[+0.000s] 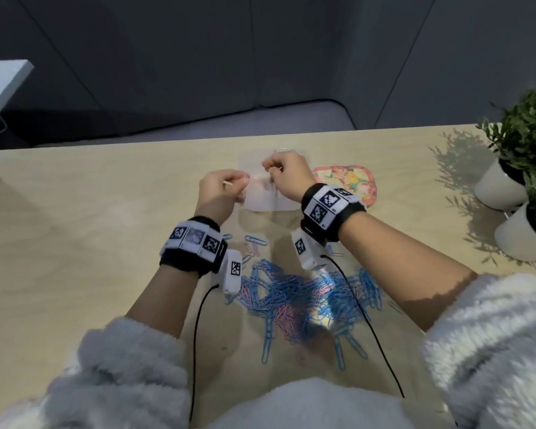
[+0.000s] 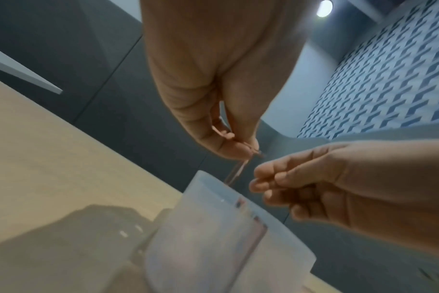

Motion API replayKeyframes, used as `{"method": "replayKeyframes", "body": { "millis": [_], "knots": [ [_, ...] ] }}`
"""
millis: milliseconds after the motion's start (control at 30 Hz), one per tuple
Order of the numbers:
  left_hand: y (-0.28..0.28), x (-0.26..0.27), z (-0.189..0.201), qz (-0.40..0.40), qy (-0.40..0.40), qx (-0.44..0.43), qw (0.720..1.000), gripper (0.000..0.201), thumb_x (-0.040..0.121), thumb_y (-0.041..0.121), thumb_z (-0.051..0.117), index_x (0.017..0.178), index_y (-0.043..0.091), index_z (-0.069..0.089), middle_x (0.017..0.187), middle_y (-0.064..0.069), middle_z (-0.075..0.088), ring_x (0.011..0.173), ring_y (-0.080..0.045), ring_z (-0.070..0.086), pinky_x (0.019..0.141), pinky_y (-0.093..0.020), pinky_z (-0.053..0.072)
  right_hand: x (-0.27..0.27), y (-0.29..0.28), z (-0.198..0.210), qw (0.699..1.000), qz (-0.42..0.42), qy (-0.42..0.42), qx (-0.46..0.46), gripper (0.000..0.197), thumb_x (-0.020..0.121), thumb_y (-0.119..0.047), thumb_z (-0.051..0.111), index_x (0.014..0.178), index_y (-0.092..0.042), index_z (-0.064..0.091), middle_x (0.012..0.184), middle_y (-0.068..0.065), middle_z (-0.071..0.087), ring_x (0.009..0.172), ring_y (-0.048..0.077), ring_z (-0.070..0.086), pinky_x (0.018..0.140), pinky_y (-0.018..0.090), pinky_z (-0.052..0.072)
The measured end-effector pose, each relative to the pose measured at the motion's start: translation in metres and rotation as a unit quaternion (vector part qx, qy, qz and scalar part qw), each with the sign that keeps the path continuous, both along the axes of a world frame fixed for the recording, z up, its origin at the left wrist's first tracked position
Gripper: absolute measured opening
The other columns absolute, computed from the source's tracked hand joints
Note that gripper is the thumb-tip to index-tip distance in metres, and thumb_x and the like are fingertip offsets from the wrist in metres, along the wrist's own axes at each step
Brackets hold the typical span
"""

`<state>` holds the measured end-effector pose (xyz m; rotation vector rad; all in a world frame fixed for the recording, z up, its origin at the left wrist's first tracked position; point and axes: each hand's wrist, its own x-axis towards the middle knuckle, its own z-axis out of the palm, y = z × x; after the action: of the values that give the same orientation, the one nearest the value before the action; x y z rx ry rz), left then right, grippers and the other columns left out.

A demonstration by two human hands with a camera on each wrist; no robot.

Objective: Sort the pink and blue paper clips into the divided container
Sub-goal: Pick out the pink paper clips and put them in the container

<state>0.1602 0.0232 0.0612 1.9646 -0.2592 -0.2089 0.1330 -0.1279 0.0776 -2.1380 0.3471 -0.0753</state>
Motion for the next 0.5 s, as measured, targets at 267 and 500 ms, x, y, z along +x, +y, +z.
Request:
{"method": "replayKeyframes", "body": {
  "millis": [267, 500],
  "knots": [
    [-0.042, 0.035, 0.003, -0.052, -0.071, 0.166, 0.982, 0.018, 0.086, 0.009, 0.056, 0.095, 0.004, 0.07, 0.095, -0.015, 0.072, 0.087, -0.028, 0.066, 0.087, -0.036, 0.052, -0.037, -0.022, -0.015, 0.996, -0.058, -0.045, 0.046, 0.027, 0.081, 0.005, 0.041, 0.081, -0.005, 0.066, 0.072, -0.001, 0.061, 0.065, 0.014, 0.055, 0.072, 0.032, 0.051],
    [-0.013, -0.001, -0.004, -0.074, -0.154, 0.196, 0.966, 0.015, 0.087, 0.012, 0.055, 0.093, 0.011, 0.068, 0.091, -0.002, 0.071, 0.083, -0.02, 0.063, 0.083, -0.033, 0.052, -0.065, -0.029, -0.051, 0.993, 0.016, 0.089, -0.073, 0.028, 0.086, 0.002, 0.044, 0.102, -0.005, 0.067, 0.107, 0.009, 0.067, 0.099, 0.021, 0.06, 0.093, 0.033, 0.049]
  ]
}}
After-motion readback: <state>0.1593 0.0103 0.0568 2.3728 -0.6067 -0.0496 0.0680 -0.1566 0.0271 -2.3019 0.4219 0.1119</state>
